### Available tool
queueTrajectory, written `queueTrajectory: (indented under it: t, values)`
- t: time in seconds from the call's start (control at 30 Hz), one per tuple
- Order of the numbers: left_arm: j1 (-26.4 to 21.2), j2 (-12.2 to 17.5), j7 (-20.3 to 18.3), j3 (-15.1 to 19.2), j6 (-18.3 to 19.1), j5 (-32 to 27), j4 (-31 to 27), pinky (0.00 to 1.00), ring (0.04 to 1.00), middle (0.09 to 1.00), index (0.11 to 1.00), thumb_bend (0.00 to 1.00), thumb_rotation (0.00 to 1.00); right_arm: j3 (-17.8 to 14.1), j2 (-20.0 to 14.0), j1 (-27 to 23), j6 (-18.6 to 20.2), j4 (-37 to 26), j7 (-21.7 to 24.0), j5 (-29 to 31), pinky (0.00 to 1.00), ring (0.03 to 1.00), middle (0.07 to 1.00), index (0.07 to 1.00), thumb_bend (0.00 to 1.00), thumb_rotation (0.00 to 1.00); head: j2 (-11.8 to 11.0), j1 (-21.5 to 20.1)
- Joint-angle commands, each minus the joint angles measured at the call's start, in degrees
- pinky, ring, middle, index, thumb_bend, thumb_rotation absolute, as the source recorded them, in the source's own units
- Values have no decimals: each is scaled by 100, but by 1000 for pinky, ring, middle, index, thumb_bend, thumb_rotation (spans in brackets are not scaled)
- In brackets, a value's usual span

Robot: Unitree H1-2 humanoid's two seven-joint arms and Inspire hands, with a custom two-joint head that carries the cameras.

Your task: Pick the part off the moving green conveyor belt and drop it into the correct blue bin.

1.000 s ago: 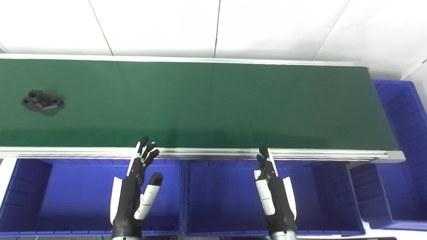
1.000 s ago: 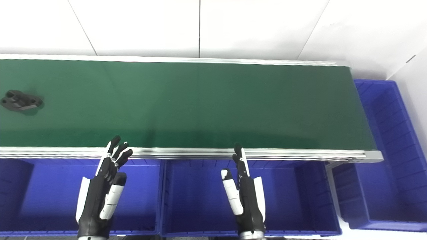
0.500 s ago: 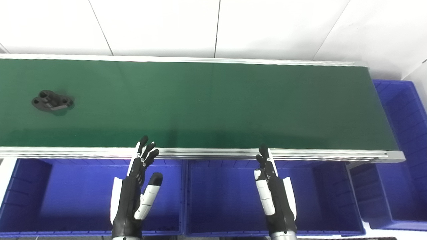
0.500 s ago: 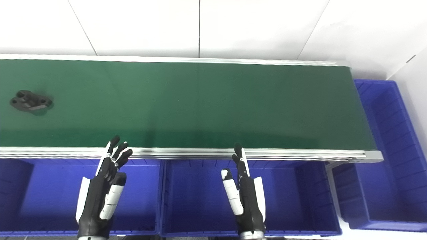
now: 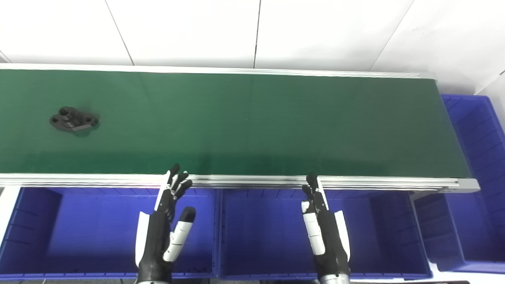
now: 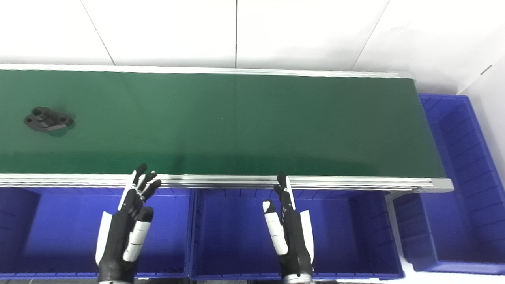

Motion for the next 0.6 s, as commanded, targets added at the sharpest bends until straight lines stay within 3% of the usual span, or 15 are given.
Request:
queueTrajectory:
  t: [0.0, 0.17, 0.4, 0.57]
  values:
    - [-20, -114, 114, -44, -354, 74, -18, 859, 846, 892, 925, 695, 899, 185, 533, 53, -484, 81, -3, -17, 1000, 955, 980, 987, 668, 1000, -117, 61]
    - [-52, -153, 111, -79, -309, 152, 116, 847, 846, 902, 924, 699, 893, 7, 433, -40, -777, 358, 82, -3, 1000, 960, 980, 980, 670, 1000, -355, 129]
    - [-174, -299, 327, -35, -824, 88, 630, 787, 827, 879, 904, 724, 855, -203, 449, -105, -1056, 670, 211, 107, 1000, 966, 980, 980, 713, 1000, -741, 286]
    - [-210, -304, 377, -19, -1004, 73, 796, 782, 832, 875, 892, 674, 822, -303, 520, -141, -1244, 829, 249, 107, 1000, 975, 985, 992, 681, 1000, -798, 424]
